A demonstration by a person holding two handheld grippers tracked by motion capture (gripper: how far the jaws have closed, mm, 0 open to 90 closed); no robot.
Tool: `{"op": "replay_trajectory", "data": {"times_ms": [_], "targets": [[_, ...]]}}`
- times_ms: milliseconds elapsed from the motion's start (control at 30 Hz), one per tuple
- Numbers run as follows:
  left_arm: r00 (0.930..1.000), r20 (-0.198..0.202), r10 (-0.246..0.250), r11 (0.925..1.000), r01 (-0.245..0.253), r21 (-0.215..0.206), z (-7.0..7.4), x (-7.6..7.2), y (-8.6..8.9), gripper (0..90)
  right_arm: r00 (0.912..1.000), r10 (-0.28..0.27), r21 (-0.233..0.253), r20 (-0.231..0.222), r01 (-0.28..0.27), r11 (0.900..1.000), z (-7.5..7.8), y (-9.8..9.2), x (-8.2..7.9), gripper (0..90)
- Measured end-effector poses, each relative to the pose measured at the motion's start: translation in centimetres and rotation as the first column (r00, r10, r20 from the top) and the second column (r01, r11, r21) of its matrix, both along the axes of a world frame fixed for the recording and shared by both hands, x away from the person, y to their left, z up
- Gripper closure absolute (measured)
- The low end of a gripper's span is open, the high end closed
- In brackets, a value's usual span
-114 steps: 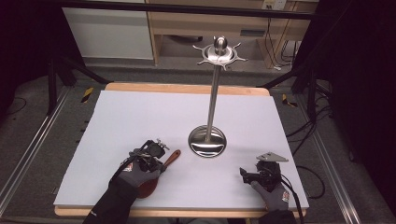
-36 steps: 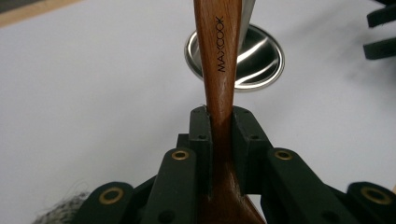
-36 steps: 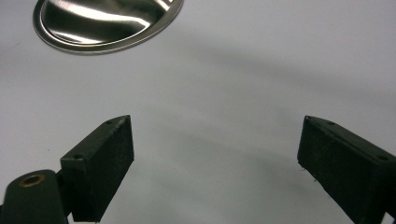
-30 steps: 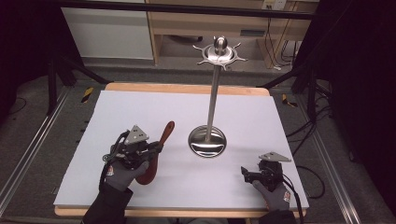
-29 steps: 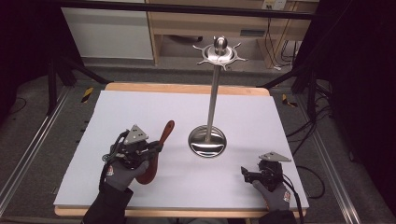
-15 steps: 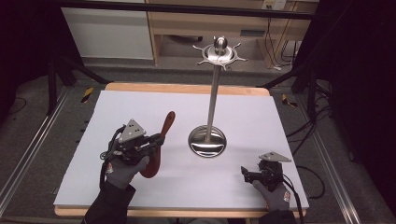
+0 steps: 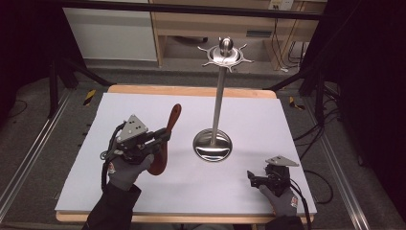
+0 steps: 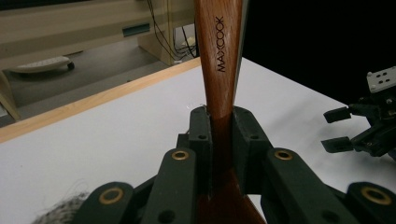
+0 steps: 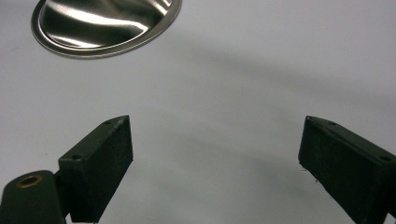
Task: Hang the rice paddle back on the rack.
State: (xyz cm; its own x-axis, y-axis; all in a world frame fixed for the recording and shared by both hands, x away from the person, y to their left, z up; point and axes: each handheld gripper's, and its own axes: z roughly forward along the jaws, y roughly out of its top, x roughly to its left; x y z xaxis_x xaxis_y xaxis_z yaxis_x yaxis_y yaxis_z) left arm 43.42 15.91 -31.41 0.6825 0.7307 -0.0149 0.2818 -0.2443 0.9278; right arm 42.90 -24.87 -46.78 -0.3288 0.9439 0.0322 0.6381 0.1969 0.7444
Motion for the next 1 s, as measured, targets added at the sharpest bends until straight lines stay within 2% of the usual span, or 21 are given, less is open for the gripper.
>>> {"op": "replay_trajectory", "data": {"times_ms": [500,633,767,1000], "targets": [[0.9986,0.049,-0.02,0.9997,0.021,-0.013,1.7,0.1,-0.8,78.4,1.0,-0.001,0.004,0.004,0.001,1.0,0.0,0.0,0.0,10.1],[0.9981,0.056,-0.025,0.9996,0.025,-0.013,2.2,0.2,-1.0,78.5,1.0,0.0,0.002,0.004,0.0,1.0,0.0,0.0,0.1,10.1],[0.9978,0.063,-0.023,0.9992,0.025,-0.032,2.5,0.3,-1.3,78.4,1.0,0.003,0.001,0.007,-0.003,1.0,0.0,-0.1,0.1,9.9],[0.9967,0.075,-0.032,0.9989,0.035,-0.031,3.3,0.5,-1.7,78.4,1.0,-0.005,0.008,0.004,0.005,1.0,0.0,-0.1,0.1,9.9]]}}
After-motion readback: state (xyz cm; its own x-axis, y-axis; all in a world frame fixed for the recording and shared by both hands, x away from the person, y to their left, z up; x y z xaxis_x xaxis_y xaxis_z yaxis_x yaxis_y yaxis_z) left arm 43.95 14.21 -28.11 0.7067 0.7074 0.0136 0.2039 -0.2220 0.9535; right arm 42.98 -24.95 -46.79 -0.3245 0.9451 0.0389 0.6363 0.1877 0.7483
